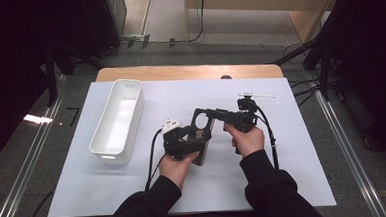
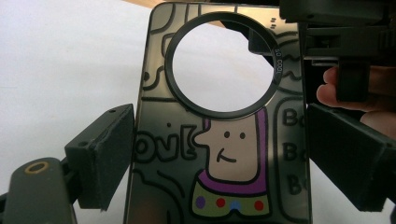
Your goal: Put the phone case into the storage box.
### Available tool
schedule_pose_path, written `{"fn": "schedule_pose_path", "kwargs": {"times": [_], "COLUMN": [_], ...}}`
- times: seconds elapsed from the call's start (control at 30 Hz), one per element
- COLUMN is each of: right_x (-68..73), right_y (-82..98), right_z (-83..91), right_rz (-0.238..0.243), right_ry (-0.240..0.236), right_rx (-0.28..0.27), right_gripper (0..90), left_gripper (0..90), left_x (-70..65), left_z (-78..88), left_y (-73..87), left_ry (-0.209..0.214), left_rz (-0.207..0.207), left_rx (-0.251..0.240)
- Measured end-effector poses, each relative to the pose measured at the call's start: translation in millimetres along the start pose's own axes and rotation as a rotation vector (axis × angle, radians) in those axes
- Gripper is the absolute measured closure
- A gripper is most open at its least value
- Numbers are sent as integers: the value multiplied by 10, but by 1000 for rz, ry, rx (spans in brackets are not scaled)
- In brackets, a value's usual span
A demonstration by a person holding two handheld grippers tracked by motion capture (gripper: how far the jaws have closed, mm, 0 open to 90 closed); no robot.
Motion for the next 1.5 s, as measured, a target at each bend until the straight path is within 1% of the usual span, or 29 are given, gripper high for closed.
{"fn": "schedule_pose_path", "kwargs": {"times": [0.07, 0.1, 0.17, 0.2, 0.3, 0.37, 0.5, 0.57, 0.67, 0.73, 0.8, 0.87, 0.93, 0.97, 1.03, 1.1, 1.13, 1.17, 1.23, 1.4, 1.47, 1.5], "right_x": [4, 4, 7, 7, 6, 4, 8, 10, 16, 22, 23, 15, 15, 23, 32, 57, 62, 62, 75, 110, 123, 128], "right_y": [2, 6, 7, 9, 9, 7, 6, 12, 12, 12, 13, 11, 10, 6, 5, 4, 3, 3, -7, -20, -25, -25], "right_z": [-5, -14, -19, -25, -28, -27, -29, -36, -32, -28, -27, -20, -16, -10, -7, -2, 0, 0, 21, 44, 55, 61], "right_rz": [-2, -2, -6, -11, -13, -19, -21, -27, -30, -24, -25, -44, -48, -48, -50, -55, -59, -59, -72, -63, -61, -59], "right_ry": [-2, 1, 3, 4, 4, 5, -2, -7, -9, -13, -18, -33, -37, -41, -44, -59, -66, -66, -82, -83, -89, -90], "right_rx": [1, 3, 3, 6, 5, 1, 0, 6, 0, 0, 1, 2, 2, -4, -5, -5, -5, -5, -10, -11, -12, -11], "right_gripper": [459, 482, 491, 521, 543, 583, 606, 644, 696, 716, 720, 732, 738, 756, 767, 775, 776, 776, 777, 778, 778, 779], "left_gripper": [109, 109, 109, 109, 109, 109, 109, 109, 109, 109, 109, 109, 109, 111, 113, 113, 112, 113, 112, 112, 111, 111], "left_x": [-1, -2, -7, -12, -15, -20, -30, -35, -41, -45, -48, -55, -57, -70, -76, -77, -82, -82, -87, -97, -102, -102], "left_z": [-2, -3, -4, -4, -4, -4, 3, 6, 6, 6, 9, 10, 9, 7, 4, 5, 12, 12, 22, 30, 53, 53], "left_y": [2, 3, 4, 5, 7, 8, 2, 0, 4, 4, 6, 8, 10, 14, 16, 16, 12, 12, 3, -21, -40, -40], "left_ry": [0, 0, 0, 1, 1, 4, 7, 7, 7, 10, 6, 0, 2, -3, -2, -1, -3, -3, 1, 18, 13, 13], "left_rz": [1, 0, 2, 1, 1, 0, -6, -7, -10, -10, -19, -28, -33, -44, -47, -46, -56, -56, -65, -69, -91, -91], "left_rx": [1, 2, 0, 0, 1, -1, -12, -13, -14, -16, -15, -18, -18, -18, -18, -20, -28, -28, -37, -41, -38, -38]}}
Point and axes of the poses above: each handheld gripper's, and its own axes: z roughly backward along the jaws, y roughly out of its underside, x roughly to its left, the point moved 4 cm from there along -z, roughly forward along the jaws, and after that the axes turned 6 degrees about -y, right-handed, at the moved point
